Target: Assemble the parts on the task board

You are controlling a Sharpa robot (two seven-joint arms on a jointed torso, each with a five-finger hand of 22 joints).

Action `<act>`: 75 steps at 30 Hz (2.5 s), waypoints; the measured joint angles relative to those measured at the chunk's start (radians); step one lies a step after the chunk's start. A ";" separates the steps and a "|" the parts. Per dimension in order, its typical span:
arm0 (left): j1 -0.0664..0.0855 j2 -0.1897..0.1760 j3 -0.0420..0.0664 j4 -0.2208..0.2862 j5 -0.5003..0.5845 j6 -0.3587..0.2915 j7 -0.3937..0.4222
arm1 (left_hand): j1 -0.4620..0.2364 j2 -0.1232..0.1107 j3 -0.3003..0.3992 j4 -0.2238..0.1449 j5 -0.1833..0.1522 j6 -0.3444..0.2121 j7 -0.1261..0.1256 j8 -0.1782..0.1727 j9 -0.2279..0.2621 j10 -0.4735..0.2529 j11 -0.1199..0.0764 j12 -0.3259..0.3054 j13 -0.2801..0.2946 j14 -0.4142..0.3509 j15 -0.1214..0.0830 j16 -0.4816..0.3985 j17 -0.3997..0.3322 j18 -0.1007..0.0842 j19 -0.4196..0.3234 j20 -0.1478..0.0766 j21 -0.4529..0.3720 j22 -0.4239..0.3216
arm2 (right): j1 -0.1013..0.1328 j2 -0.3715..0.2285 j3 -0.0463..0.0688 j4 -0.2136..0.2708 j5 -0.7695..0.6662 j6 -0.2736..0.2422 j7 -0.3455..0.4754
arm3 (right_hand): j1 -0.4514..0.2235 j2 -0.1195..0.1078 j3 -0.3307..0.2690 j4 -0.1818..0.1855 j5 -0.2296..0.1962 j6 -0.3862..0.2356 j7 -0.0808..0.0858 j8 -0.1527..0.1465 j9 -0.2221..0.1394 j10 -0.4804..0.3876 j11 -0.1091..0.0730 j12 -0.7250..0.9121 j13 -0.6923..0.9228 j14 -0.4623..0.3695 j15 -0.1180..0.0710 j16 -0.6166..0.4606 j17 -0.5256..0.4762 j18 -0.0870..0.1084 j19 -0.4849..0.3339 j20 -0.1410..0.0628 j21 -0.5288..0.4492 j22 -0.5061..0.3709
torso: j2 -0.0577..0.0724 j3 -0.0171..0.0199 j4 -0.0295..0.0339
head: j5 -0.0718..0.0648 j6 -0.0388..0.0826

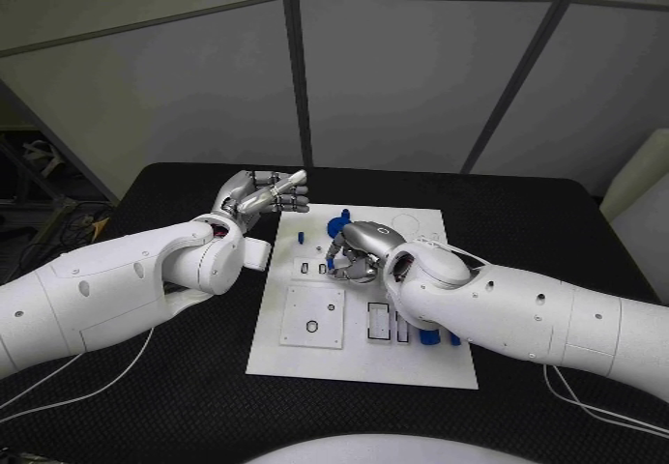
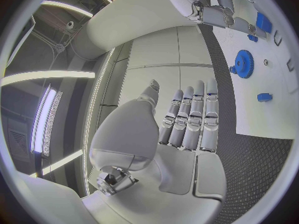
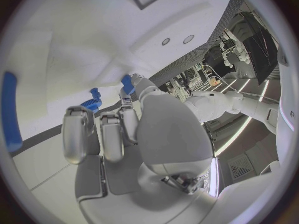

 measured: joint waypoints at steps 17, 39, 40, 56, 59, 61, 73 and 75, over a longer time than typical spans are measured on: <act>0.000 -0.001 0.000 0.001 0.000 0.000 0.000 | 0.000 0.000 0.000 0.000 0.000 0.000 0.000 0.000 0.000 0.000 0.000 0.000 0.000 0.000 0.000 0.000 0.001 0.000 0.000 0.000 0.000 0.000 | -0.003 0.007 0.002 -0.018 -0.004 0.001 0.006 | -0.003 -0.003 -0.001 0.001 0.000 -0.003 0.001 0.000 0.000 0.000 0.000 0.000 0.000 0.000 0.000 0.000 0.000 0.000 0.000 0.000 0.000 0.001 | -0.001 0.0000 0.0016 | 0.001 -0.005; 0.000 -0.002 0.000 0.000 0.000 0.000 0.000 | 0.000 0.000 -0.003 -0.003 0.000 0.000 0.000 0.000 0.000 0.000 0.000 0.000 0.000 0.000 0.000 -0.005 0.001 0.000 0.000 0.000 0.000 -0.001 | -0.003 0.005 0.004 -0.021 0.000 0.021 0.008 | -0.014 -0.013 -0.002 0.002 -0.012 -0.011 0.004 -0.004 -0.002 -0.004 0.004 -0.011 0.000 0.000 0.000 0.000 0.000 0.000 0.000 0.000 0.000 0.001 | -0.001 -0.0001 0.0013 | -0.001 -0.011; 0.000 -0.002 0.000 0.000 0.000 0.000 0.000 | 0.000 0.000 -0.003 -0.003 0.000 0.000 0.000 0.000 0.000 0.000 0.000 0.000 0.000 0.000 0.000 -0.005 0.001 0.000 0.000 0.000 0.000 -0.001 | -0.003 0.005 0.004 -0.021 0.000 0.022 0.008 | -0.015 -0.014 -0.002 0.002 -0.014 -0.013 0.006 -0.004 -0.002 -0.007 0.007 -0.011 0.000 0.000 0.000 0.000 0.000 0.000 0.000 0.000 0.000 0.001 | -0.001 -0.0001 0.0013 | -0.001 -0.012; 0.000 -0.002 0.000 -0.001 0.000 0.000 0.000 | 0.000 0.000 -0.003 -0.003 0.000 0.000 0.000 0.000 0.000 0.000 0.000 -0.004 0.000 0.000 0.000 -0.005 0.001 0.000 0.000 0.000 0.000 -0.001 | -0.006 0.006 0.002 -0.021 0.000 0.034 -0.003 | -0.034 -0.034 -0.014 0.008 -0.026 -0.057 0.026 -0.026 -0.013 -0.022 0.022 -0.030 0.000 0.000 0.000 0.000 0.000 0.000 -0.004 0.004 0.000 0.000 | -0.001 -0.0002 0.0015 | -0.003 -0.014; 0.000 -0.002 0.000 -0.001 0.000 0.000 0.000 | 0.000 0.000 -0.003 -0.003 0.000 0.000 0.000 -0.004 0.000 0.000 0.000 -0.004 0.000 0.000 0.000 -0.005 0.001 0.000 0.000 0.000 0.000 -0.001 | -0.006 0.006 0.002 -0.021 0.000 0.034 -0.005 | -0.034 -0.034 -0.015 0.009 -0.026 -0.062 0.028 -0.031 -0.014 -0.029 0.022 -0.035 0.000 0.004 0.004 0.000 0.000 0.000 -0.004 0.004 -0.001 0.000 | -0.001 -0.0003 0.0015 | -0.003 -0.014; 0.000 -0.002 0.000 -0.001 0.000 0.000 0.000 | 0.000 0.000 -0.003 -0.003 0.000 0.000 0.000 -0.004 0.000 0.000 0.000 -0.004 0.000 0.000 0.000 -0.005 0.001 0.000 0.000 0.000 0.000 -0.002 | -0.006 0.006 0.002 -0.021 0.000 0.034 -0.006 | -0.034 -0.034 -0.015 0.009 -0.026 -0.071 0.029 -0.038 -0.016 -0.032 0.025 -0.039 0.000 0.000 0.007 0.000 0.000 0.000 -0.005 0.005 -0.004 0.000 | -0.001 -0.0003 0.0015 | -0.003 -0.014; 0.000 -0.002 0.000 -0.002 0.000 0.000 -0.001 | 0.000 0.000 -0.003 -0.003 0.000 0.000 0.000 -0.004 0.000 0.000 0.000 -0.004 0.000 0.000 0.000 -0.005 0.002 0.000 0.000 0.000 0.000 -0.002 | -0.007 0.007 0.001 -0.022 -0.001 0.030 -0.010 | -0.045 -0.045 -0.035 0.016 -0.077 -0.120 0.040 -0.062 -0.017 -0.052 0.038 -0.058 0.000 0.000 0.015 0.000 0.000 0.000 -0.009 0.017 -0.005 0.000 | 0.000 -0.0001 0.0018 | -0.006 -0.015; 0.000 -0.002 0.000 -0.002 0.000 0.000 -0.001 | 0.000 0.000 -0.003 -0.003 0.000 0.000 0.000 -0.004 -0.001 0.000 0.000 -0.004 0.000 0.000 0.000 -0.005 0.002 0.000 0.000 0.000 0.000 -0.002 | -0.007 0.007 0.001 -0.022 -0.001 0.028 -0.010 | -0.049 -0.049 -0.038 0.018 -0.086 -0.127 0.045 -0.065 -0.018 -0.054 0.040 -0.061 -0.002 0.003 0.018 0.000 0.000 0.000 -0.009 0.017 -0.008 0.000 | 0.000 -0.0001 0.0018 | -0.006 -0.015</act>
